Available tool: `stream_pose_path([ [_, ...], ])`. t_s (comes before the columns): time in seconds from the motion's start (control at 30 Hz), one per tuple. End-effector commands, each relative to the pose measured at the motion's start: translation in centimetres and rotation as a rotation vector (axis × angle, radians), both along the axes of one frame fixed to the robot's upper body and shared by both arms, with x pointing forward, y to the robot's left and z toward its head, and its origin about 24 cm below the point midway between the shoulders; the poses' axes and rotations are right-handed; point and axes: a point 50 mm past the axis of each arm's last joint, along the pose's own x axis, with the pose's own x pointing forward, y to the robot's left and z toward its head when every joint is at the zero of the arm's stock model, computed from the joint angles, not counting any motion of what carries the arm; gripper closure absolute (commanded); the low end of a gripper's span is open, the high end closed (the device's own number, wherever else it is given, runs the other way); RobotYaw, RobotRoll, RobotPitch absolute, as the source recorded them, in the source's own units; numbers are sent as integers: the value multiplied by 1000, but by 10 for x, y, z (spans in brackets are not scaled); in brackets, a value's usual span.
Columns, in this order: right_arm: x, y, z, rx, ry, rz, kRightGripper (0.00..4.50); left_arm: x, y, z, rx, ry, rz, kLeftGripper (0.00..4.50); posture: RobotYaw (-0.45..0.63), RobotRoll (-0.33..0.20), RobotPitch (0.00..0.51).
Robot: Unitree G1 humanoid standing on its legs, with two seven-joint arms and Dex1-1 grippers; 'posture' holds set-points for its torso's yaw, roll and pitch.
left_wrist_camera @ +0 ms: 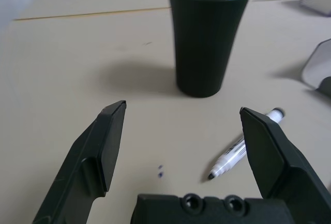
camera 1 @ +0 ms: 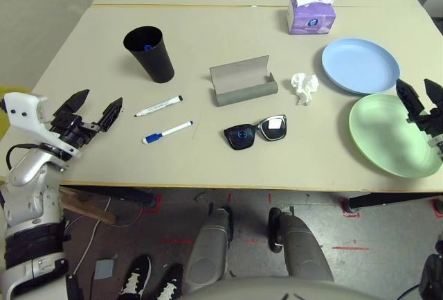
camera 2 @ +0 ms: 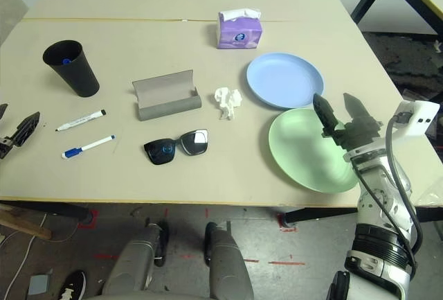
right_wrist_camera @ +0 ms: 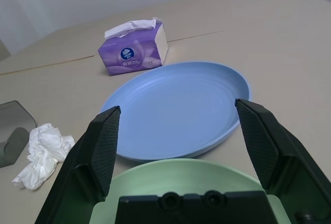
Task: Organize and tidy the items on the table.
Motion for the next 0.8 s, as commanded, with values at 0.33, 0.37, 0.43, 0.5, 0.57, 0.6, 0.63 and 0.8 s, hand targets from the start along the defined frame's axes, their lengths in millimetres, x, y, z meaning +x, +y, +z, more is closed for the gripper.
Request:
stream_pose_path([
  [0.33, -6, -8, 4, -28, 8, -24, 0, 10, -33, -6, 102, 117, -444, 22, -13, 0, 257],
  [0.37, -6, -8, 4, -28, 8, -24, 0, 10, -36, -7, 117, 124, -481, 22, -15, 0, 256],
  [0.43, -7, -8, 4, -30, 10, -26, 0, 12, -44, -8, 141, 135, -556, 22, -25, 0, 255],
  [0.5, -8, -10, 3, -28, 26, -46, 0, 13, -51, -9, 165, 141, -629, 22, -39, 0, 254],
  [0.57, -9, -13, 0, -3, 67, -87, 0, 15, -56, -9, 181, 148, -683, 22, -54, 0, 253],
  [0.6, -10, -18, 0, 14, 92, -144, 0, 16, -58, -10, 188, 152, -704, 22, -63, 0, 253],
  [0.63, -11, -21, 0, 25, 109, -185, 0, 18, -59, -11, 194, 154, -718, 22, -74, 0, 254],
  [0.8, -31, -36, 23, -16, 202, -391, 0, 28, -62, -8, 202, 144, -735, 22, -116, 0, 257],
])
